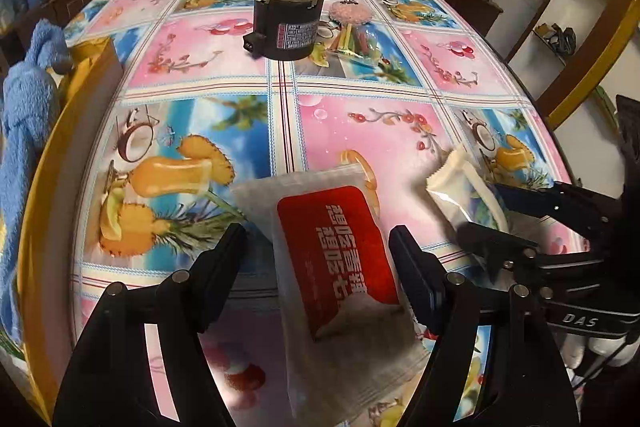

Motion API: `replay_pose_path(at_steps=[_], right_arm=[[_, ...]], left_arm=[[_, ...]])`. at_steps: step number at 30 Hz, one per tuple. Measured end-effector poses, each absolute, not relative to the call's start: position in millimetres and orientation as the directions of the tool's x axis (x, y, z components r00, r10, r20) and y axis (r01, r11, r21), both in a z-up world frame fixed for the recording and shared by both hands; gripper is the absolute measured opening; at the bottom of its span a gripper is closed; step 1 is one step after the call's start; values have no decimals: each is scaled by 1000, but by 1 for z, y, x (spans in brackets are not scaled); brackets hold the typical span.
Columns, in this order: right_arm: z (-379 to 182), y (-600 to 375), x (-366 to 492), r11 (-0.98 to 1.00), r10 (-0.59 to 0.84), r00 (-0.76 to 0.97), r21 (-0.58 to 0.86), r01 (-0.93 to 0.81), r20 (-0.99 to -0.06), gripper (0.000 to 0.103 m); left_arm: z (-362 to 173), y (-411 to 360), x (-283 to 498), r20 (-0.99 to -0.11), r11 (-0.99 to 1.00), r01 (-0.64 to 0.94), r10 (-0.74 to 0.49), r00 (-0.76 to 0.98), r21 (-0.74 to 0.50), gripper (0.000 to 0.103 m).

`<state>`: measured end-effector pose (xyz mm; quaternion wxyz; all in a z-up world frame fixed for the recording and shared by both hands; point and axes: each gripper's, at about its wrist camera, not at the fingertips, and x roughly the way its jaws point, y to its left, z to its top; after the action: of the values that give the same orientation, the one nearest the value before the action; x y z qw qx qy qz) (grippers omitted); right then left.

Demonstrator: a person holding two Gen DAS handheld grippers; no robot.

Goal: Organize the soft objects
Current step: 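Carry both packets over the box and open both tools to release them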

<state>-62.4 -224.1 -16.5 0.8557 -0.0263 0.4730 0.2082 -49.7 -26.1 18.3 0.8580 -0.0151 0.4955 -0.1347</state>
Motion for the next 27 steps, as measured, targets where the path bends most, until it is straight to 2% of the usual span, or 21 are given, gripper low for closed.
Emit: replay_pose_path(at_steps=[1,2,3,9,14,21,27], right_arm=[[-16,-226,-64,914,333,469,157,-375,-818,58],[-14,-228,-65,915,337,471,164,-370,-816,58],[-13,-229,-66,914,343,470,174,-366,-813,58],[2,-218,-73,900,388,475,215,-378,-789,58],[21,-181,-76,867,443,467,231,-442,-765,58],[48,-107,-72,781,564,414,297,-550,-714,58],[56,-25,-58,702,635,328,345,-623,-700,58]], left_arm=[[19,-24,-51,-835,961,220,-256,487,-166,58],[19,-21,-51,-831,956,227,-275,484,-184,47],[19,-18,-50,-830,952,230,-291,475,-202,42],[44,17,-65,-771,922,201,-388,505,-332,42],[76,67,-87,-707,908,153,-403,582,-391,42],[100,160,-114,-676,930,-5,-263,688,-366,42],[83,222,-127,-711,935,-160,-121,692,-316,42]])
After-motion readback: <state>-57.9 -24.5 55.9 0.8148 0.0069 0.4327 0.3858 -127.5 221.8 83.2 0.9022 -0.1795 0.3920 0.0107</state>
